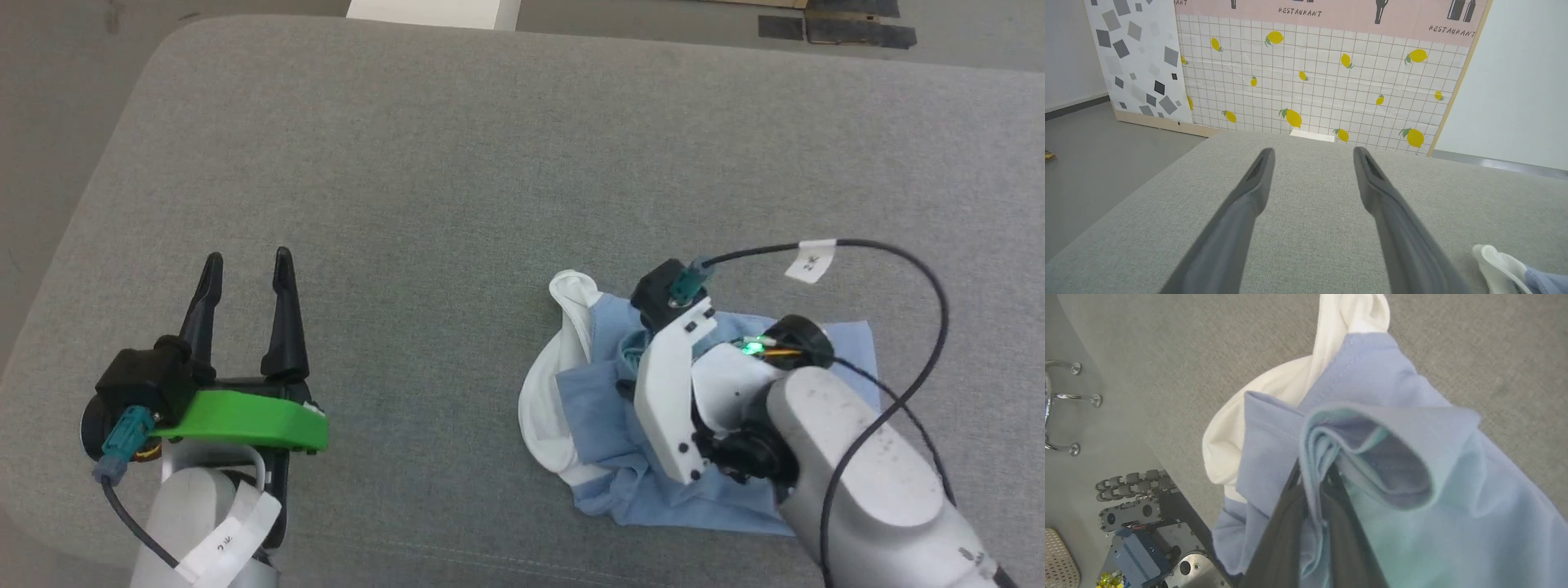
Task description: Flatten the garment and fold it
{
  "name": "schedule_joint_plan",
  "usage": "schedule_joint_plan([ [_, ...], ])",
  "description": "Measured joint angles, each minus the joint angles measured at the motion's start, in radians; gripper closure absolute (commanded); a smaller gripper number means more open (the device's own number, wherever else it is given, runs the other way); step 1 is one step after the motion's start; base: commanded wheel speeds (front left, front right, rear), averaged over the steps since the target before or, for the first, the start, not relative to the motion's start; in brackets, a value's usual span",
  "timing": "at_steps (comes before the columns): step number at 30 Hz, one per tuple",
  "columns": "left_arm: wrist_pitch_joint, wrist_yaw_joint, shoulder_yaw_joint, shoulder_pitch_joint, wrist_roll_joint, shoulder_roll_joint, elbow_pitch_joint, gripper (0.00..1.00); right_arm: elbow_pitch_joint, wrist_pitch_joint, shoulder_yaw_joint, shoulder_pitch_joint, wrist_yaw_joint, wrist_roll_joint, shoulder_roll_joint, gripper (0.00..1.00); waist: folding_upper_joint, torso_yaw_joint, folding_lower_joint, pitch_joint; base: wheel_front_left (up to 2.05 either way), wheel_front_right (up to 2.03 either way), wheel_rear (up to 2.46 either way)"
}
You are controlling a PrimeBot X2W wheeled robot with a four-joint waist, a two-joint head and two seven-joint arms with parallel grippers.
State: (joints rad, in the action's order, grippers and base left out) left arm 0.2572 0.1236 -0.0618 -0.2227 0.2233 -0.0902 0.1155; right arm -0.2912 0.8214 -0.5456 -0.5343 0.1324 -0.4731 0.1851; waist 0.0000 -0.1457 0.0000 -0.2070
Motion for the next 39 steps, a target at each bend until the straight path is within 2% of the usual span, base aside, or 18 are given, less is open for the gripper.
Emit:
schedule_joint_plan([
  [5,0.0,0.0,0.002,-0.001,0.004,0.002,0.002,0.0,-0.119,-0.066,-0.026,-0.006,0.0,0.007,-0.028,1.0,0.0,-0.004,0.0,-0.009,0.0,0.0,0.0],
  [6,0.0,0.0,0.002,-0.001,0.006,0.002,0.002,0.0,-0.131,-0.082,-0.027,-0.012,0.0,-0.002,-0.036,0.62,0.0,-0.003,0.0,-0.009,0.0,0.0,0.0],
  [7,0.0,0.0,0.002,-0.001,0.006,0.002,0.003,0.0,-0.138,-0.095,-0.031,-0.018,0.0,-0.015,-0.042,0.0,0.0,-0.001,0.0,-0.008,0.0,0.0,0.0],
  [14,0.0,0.0,0.002,-0.001,0.006,0.0,0.01,0.0,-0.077,-0.136,-0.109,-0.061,0.0,-0.124,-0.073,0.0,0.0,0.017,0.0001,0.013,0.0,0.0,0.0],
  [17,0.0,0.0,0.005,0.0,0.006,-0.003,0.014,0.0,-0.014,-0.149,-0.126,-0.079,0.0,-0.167,-0.062,0.0,0.0,0.028,0.0,0.031,0.0,0.0,0.0],
  [21,0.0,0.0,0.008,0.002,0.006,-0.008,0.018,0.0,0.064,-0.203,-0.089,-0.086,0.0,-0.198,-0.027,0.0,0.0,0.045,0.0,0.058,0.0,0.0,0.0],
  [25,0.0,0.0,0.008,0.009,0.005,-0.015,0.023,0.0,0.144,-0.312,0.007,-0.092,0.0,-0.205,0.015,0.0,0.0,0.07,0.0001,0.085,0.0,0.0,0.0],
  [31,0.0,0.0,0.002,0.032,-0.006,-0.015,0.027,0.0,0.225,-0.547,0.208,-0.077,0.0,-0.18,0.079,0.0,0.0,0.116,0.0,0.123,0.0,0.0,0.0],
  [34,0.0,0.0,-0.001,0.037,-0.013,-0.014,0.027,0.0,0.243,-0.69,0.329,-0.032,0.0,-0.13,0.104,0.0,0.0,0.139,0.0,0.14,0.0,0.0,0.0],
  [39,0.0,0.0,-0.001,0.039,-0.021,-0.01,0.028,0.0,0.244,-0.875,0.468,0.081,0.0,-0.061,0.116,0.0,0.0,0.163,0.0,0.164,0.0,0.0,0.0],
])
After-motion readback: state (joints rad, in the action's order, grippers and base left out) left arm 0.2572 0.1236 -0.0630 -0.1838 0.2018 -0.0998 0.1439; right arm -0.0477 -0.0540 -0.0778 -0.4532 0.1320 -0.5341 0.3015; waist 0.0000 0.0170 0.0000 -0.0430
